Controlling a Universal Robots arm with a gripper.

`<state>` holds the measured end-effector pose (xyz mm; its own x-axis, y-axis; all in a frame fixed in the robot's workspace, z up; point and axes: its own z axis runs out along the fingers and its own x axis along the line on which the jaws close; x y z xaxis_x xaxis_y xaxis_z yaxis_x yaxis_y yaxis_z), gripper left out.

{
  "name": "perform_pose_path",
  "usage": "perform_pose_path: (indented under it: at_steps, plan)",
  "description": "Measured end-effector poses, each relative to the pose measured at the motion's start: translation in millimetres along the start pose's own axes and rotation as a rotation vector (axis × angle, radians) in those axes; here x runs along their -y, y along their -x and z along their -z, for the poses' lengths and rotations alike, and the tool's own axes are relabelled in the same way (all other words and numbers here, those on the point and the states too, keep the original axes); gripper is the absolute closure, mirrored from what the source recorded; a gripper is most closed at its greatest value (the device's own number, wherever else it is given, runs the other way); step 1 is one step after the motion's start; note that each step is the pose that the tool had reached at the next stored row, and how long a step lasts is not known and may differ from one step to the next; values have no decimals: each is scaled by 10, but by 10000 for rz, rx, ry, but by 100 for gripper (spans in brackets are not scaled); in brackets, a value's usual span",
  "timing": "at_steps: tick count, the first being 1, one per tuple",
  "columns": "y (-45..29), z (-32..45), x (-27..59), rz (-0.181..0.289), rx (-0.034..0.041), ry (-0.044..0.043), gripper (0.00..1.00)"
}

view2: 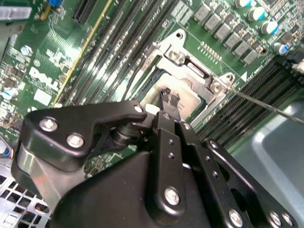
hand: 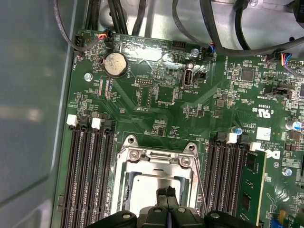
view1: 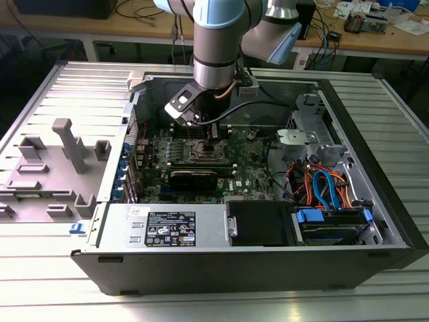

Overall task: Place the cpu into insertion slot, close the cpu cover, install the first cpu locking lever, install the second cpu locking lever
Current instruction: 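Install the first cpu locking lever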

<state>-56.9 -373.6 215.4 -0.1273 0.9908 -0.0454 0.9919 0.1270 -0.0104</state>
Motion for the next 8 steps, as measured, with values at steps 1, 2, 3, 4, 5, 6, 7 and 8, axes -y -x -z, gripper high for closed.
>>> perform_pose_path:
  at_steps: [1,2,3,4,5,6,7,8]
  plan:
    - [0,8,0,0,0,0,89]
    - [1,23,0,1,0,0,89]
    - [3,50,0,5,0,0,89]
    - [3,67,0,11,0,1,89]
    - [4,91,1,24,1,1,89]
    - [5,104,1,64,0,3,89]
    - [5,110,1,115,0,5,89]
    - [6,114,0,695,6,25,89]
